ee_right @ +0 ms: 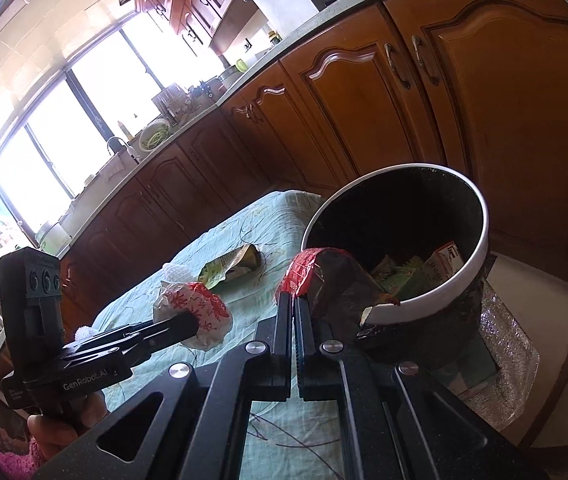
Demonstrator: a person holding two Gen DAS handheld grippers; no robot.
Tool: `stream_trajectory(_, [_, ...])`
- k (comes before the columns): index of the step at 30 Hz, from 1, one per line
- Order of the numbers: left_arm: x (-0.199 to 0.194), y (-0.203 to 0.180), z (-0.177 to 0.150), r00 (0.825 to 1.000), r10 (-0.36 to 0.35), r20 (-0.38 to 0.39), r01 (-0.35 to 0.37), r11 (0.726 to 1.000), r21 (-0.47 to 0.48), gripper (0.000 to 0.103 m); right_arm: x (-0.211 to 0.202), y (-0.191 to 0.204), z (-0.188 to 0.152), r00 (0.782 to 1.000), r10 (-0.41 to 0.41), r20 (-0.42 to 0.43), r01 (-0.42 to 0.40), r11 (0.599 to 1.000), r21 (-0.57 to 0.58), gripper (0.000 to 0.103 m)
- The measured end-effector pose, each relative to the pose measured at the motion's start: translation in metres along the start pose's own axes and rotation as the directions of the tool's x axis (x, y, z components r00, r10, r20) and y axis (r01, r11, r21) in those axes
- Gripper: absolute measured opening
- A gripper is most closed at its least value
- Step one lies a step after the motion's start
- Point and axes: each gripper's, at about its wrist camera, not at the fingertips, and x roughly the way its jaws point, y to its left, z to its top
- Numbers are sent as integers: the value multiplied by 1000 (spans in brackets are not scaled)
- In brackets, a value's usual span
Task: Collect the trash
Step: 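Carry the packet and tissue over the black bin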
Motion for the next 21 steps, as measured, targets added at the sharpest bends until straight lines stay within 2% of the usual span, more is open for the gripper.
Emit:
stream_trajectory(9, [23, -18, 14, 1000, -16, -26, 17, 999, 42, 24, -4, -21, 12, 999, -27, 20, 26, 999, 22, 1])
stream_trajectory(21, [68, -38, 52, 997, -23, -75, 30, 995, 98, 25, 14, -40, 45, 995, -95, 21, 95, 995, 18, 1])
